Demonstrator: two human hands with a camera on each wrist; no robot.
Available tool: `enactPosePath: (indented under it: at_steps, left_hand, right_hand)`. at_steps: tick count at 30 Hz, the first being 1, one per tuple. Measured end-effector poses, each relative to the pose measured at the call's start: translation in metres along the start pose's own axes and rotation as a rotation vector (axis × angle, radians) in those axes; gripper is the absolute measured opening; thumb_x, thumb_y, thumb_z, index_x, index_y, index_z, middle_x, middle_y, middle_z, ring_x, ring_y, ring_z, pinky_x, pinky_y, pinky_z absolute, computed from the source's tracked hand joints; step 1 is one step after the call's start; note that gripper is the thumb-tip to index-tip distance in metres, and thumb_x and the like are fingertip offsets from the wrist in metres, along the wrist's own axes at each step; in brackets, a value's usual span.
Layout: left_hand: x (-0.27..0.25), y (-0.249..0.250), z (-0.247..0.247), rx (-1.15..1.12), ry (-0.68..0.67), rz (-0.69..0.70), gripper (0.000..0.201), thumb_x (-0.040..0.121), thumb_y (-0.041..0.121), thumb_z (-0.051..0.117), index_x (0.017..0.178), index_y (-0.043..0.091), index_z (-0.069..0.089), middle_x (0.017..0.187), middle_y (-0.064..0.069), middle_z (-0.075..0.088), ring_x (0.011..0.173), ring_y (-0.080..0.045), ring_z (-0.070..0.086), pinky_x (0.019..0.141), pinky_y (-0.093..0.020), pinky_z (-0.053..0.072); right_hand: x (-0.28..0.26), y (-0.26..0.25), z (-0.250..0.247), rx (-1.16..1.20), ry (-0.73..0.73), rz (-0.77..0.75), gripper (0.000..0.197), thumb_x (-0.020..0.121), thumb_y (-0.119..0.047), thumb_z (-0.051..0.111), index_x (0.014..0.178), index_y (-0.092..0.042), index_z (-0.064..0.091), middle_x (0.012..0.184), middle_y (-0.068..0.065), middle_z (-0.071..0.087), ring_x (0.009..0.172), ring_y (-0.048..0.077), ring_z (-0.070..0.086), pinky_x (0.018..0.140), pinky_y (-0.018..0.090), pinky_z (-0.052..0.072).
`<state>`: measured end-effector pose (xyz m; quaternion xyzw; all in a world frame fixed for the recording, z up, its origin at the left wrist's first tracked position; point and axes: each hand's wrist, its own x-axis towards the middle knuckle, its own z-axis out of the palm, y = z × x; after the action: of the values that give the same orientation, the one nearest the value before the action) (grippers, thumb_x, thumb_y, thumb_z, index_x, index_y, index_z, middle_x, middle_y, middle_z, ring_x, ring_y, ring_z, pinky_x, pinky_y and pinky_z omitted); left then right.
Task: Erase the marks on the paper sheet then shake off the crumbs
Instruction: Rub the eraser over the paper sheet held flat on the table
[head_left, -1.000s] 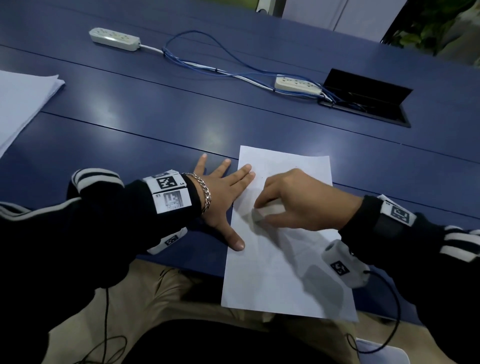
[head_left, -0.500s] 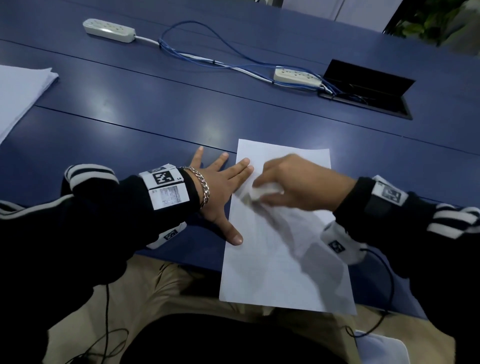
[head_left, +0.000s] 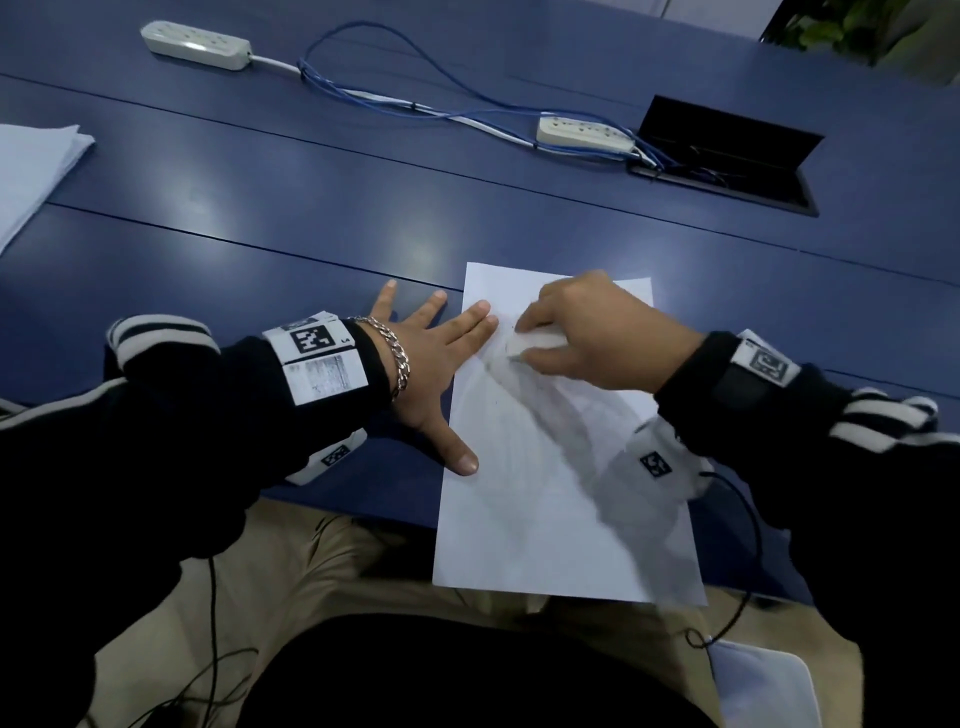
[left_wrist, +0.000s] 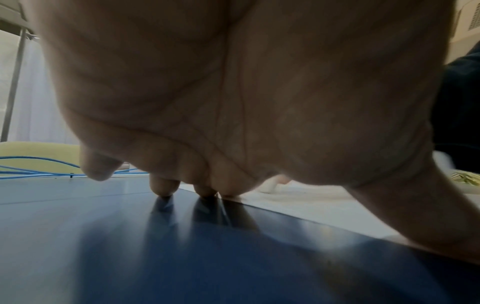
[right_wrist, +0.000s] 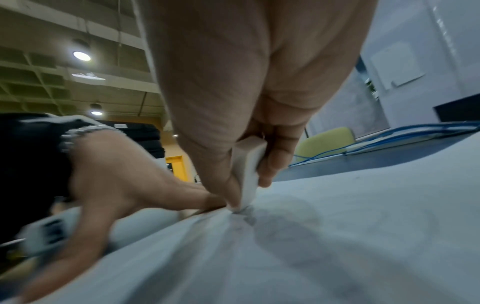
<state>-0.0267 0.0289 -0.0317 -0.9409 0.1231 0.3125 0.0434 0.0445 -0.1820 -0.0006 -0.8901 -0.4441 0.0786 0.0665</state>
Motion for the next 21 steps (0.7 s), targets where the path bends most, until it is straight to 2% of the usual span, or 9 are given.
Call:
enactPosePath:
  at_steps: [2,4,6,10,14,17,21]
  left_hand:
    - [0.0,0.001,-0.001,0.013,-0.002,-0.005,0.164,0.043,0.107,0.057,0.155,0.034,-0.037,0.165,0.019,-0.037,0.158,-0.03,-0.024,0.116,-0.076,-0.014]
    - [-0.001,0.003,-0.003,0.02,-0.01,-0.002,0.163,0.045,0.105,0.06,0.157,0.032,-0.035,0.166,0.017,-0.036,0.159,-0.031,-0.023,0.117,-0.076,-0.013]
    - [0.0,0.005,-0.009,0.033,-0.023,0.005,0.162,0.048,0.103,0.062,0.158,0.031,-0.032,0.167,0.015,-0.034,0.159,-0.032,-0.022,0.119,-0.074,-0.012]
    - [0.006,0.003,-0.028,0.052,0.003,0.048,0.153,0.057,0.097,0.065,0.162,0.032,-0.025,0.169,0.014,-0.032,0.158,-0.033,-0.024,0.12,-0.071,-0.014]
    - [0.007,0.005,-0.036,0.033,0.012,0.155,0.136,0.077,0.08,0.07,0.165,0.024,-0.018,0.171,0.008,-0.027,0.16,-0.026,-0.017,0.128,-0.06,-0.002]
    - [0.006,0.007,-0.027,-0.008,-0.014,0.191,0.149,0.069,0.085,0.072,0.164,0.021,-0.022,0.17,0.007,-0.03,0.159,-0.018,-0.02,0.129,-0.054,-0.004]
    - [0.007,0.01,-0.013,0.022,-0.001,0.16,0.165,0.053,0.095,0.07,0.159,0.022,-0.032,0.167,0.007,-0.038,0.155,-0.021,-0.031,0.126,-0.061,-0.011]
  right_hand:
    - [-0.01,-0.012,0.006,-0.018,-0.012,-0.041,0.029,0.086,-0.043,0.065,0.103,-0.021,0.072,0.09,0.0,0.062,0.086,0.024,0.061,0.078,0.038,0.05]
    - [-0.028,-0.03,0.009,0.014,-0.094,-0.128,0.024,0.087,-0.04,0.064,0.1,-0.022,0.073,0.088,-0.002,0.062,0.082,0.021,0.06,0.078,0.037,0.05]
    - [-0.042,-0.033,0.007,0.042,-0.131,-0.127,0.025,0.088,-0.039,0.065,0.105,-0.023,0.073,0.093,-0.004,0.066,0.086,0.018,0.061,0.082,0.033,0.049]
    - [-0.066,-0.003,0.002,0.023,-0.024,0.097,0.037,0.088,-0.045,0.066,0.119,-0.026,0.067,0.112,-0.007,0.068,0.105,0.017,0.061,0.093,0.034,0.049]
    - [-0.089,0.013,0.008,0.038,-0.059,0.219,0.038,0.09,-0.048,0.067,0.121,-0.027,0.066,0.117,-0.01,0.068,0.111,0.014,0.059,0.094,0.03,0.048]
    - [-0.089,0.016,0.004,0.069,-0.076,0.218,0.034,0.089,-0.048,0.068,0.118,-0.029,0.068,0.112,-0.012,0.067,0.105,0.012,0.058,0.089,0.024,0.045]
    - [-0.074,0.016,-0.008,0.1,-0.083,0.169,0.028,0.085,-0.047,0.072,0.109,-0.034,0.07,0.102,-0.015,0.064,0.097,0.007,0.057,0.087,0.025,0.047]
